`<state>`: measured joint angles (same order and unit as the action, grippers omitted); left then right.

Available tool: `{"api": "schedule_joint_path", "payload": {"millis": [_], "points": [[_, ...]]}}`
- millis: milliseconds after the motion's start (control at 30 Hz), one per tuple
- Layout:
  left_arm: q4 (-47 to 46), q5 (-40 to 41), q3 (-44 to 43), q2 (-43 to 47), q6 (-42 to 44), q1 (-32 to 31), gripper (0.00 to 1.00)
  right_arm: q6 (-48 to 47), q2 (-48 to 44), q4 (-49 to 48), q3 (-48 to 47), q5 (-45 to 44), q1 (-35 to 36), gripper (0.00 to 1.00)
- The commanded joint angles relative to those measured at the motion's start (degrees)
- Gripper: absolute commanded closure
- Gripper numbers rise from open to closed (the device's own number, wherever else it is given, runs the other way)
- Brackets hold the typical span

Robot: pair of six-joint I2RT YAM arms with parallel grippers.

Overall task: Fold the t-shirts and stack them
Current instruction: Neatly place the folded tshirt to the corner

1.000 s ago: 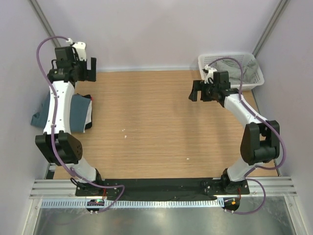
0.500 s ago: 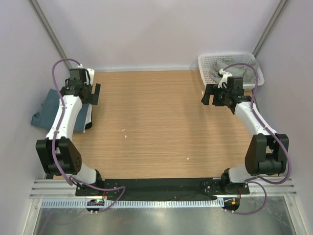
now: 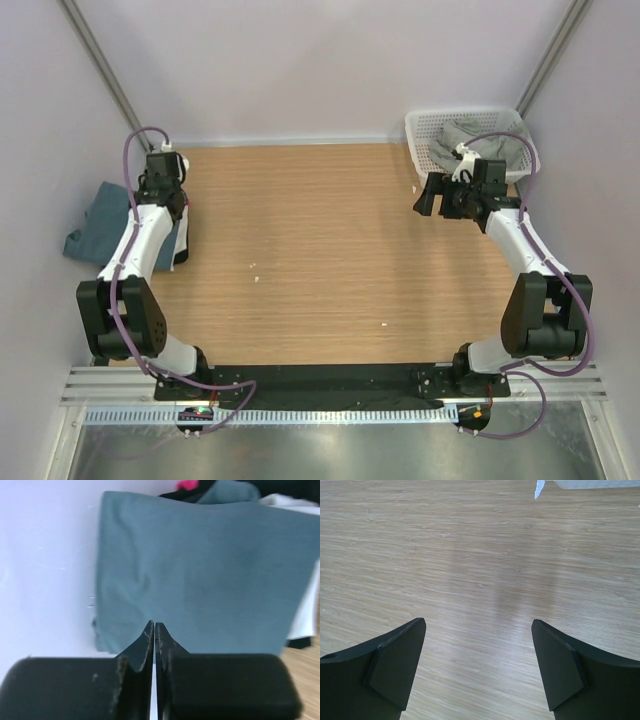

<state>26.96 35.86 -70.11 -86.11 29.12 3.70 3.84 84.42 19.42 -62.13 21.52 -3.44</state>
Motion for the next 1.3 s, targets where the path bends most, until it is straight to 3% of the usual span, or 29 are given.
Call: {"api": "schedule_joint_path", "payload": {"millis": [0, 367, 500, 800, 1267], "points": [[-10.5, 6.6, 0.8, 0.0, 10.0, 1.2, 1.0, 0.6, -0.2, -0.9, 0.1, 1.7, -0.1, 0.07], [-32.3, 14.8, 7.6, -5.9, 33.8, 6.5, 1.0, 0.1, 0.5, -0.6, 0.4, 2.4, -0.6, 0.07], [-50.0, 13.8, 13.1, -7.1, 46.2, 8.8, 1.0, 0.1, 1.4, -1.0, 0.3, 2.7, -0.6, 0.07], [-55.9, 13.1, 12.6, -13.2, 50.6, 13.6, 1.0, -0.1, 2.6, -1.3, -0.1, 3.5, -0.6, 0.07], [-63.3, 11.9, 15.2, -24.5, 52.6, 14.7, 1.0, -0.9, 1.6, -0.3, 0.0, 3.4, -0.7, 0.07]]}}
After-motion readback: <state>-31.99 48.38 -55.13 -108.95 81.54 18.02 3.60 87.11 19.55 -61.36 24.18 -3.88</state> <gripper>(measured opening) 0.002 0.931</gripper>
